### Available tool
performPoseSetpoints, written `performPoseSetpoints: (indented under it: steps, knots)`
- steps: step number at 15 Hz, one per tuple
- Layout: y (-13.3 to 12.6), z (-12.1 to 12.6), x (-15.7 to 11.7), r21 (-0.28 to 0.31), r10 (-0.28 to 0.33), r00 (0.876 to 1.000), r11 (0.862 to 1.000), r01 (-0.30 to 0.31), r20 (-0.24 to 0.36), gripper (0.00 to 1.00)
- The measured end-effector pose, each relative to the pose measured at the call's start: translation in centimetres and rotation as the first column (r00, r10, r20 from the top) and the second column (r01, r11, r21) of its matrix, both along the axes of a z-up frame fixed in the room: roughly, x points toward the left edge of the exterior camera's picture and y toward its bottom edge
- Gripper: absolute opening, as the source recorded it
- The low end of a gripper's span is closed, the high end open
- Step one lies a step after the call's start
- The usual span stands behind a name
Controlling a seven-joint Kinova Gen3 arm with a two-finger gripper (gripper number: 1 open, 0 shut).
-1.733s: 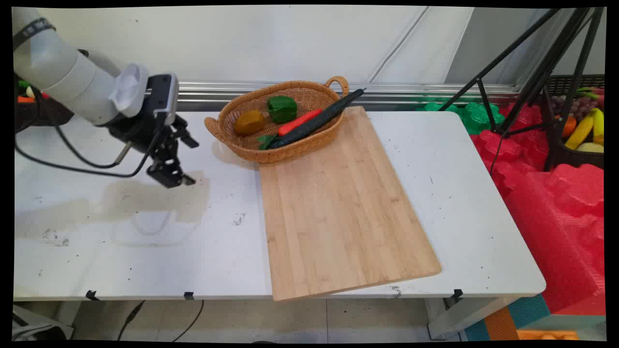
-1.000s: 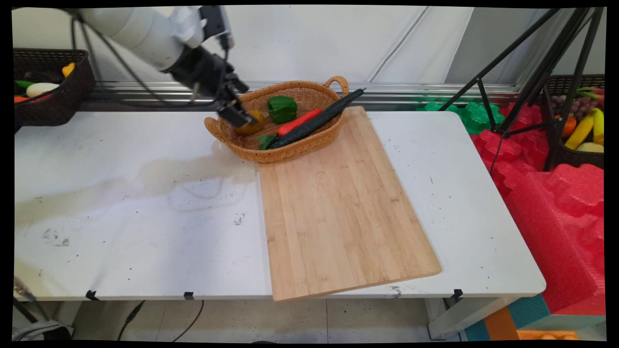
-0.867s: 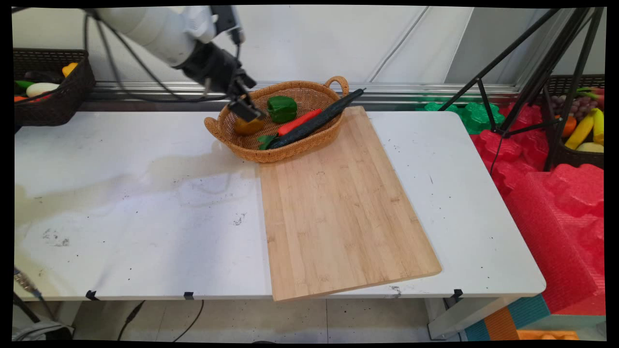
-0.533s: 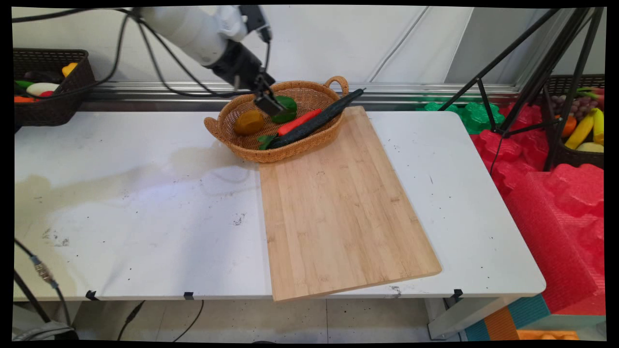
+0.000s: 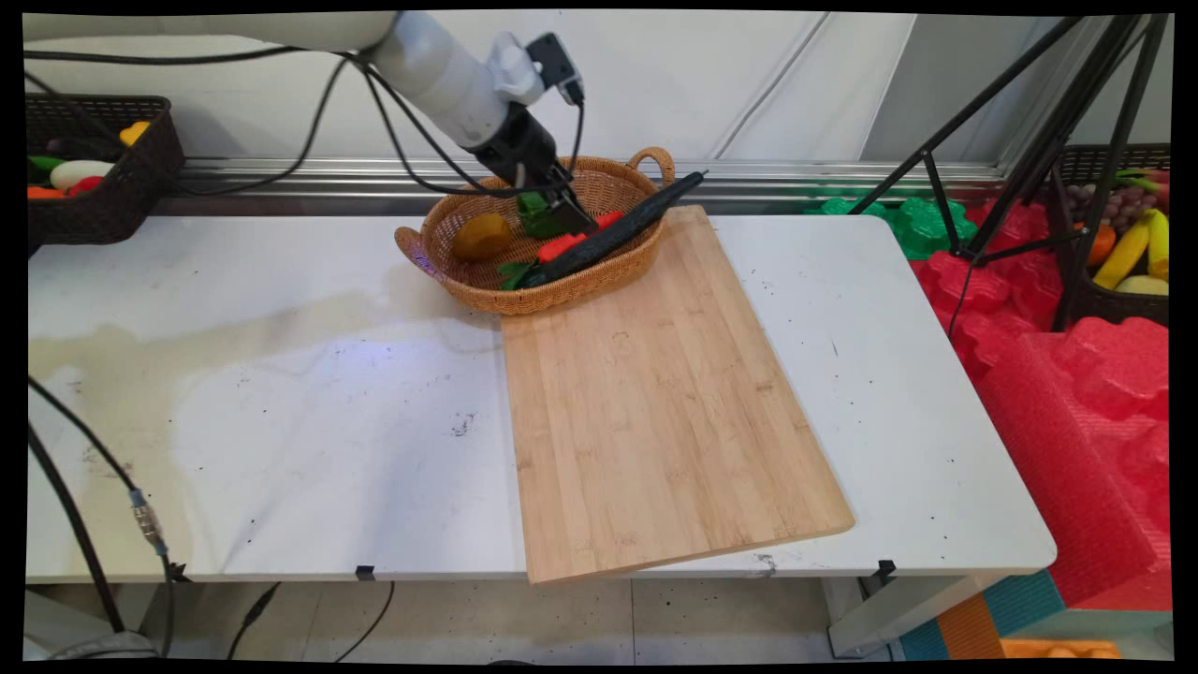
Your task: Pick up the cucumber from the vegetable basket, then place the picked object on the cutting board
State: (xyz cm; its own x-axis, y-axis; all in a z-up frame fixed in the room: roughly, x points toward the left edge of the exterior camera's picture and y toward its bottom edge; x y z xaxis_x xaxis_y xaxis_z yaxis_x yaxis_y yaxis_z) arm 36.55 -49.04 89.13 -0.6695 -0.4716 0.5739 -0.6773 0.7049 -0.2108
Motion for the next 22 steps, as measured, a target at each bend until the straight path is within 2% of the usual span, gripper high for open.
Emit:
performPoseSetpoints:
  steps: [9,15,16,22]
  knots:
    - [-5.1,-4.5,-1.2,0.071,-0.021,1.000,0.997,0.022,-0.019,1.00]
    - [-7.1,-6.4,-1.5,0.102,-0.025,0.999,0.994,0.028,-0.028,1.00]
    - [-7.4,-6.6,-1.6,0.105,-0.026,0.999,0.994,0.029,-0.030,0.00]
    - [-7.8,-6.4,-2.0,0.096,-0.016,0.998,0.995,0.022,-0.060,0.00]
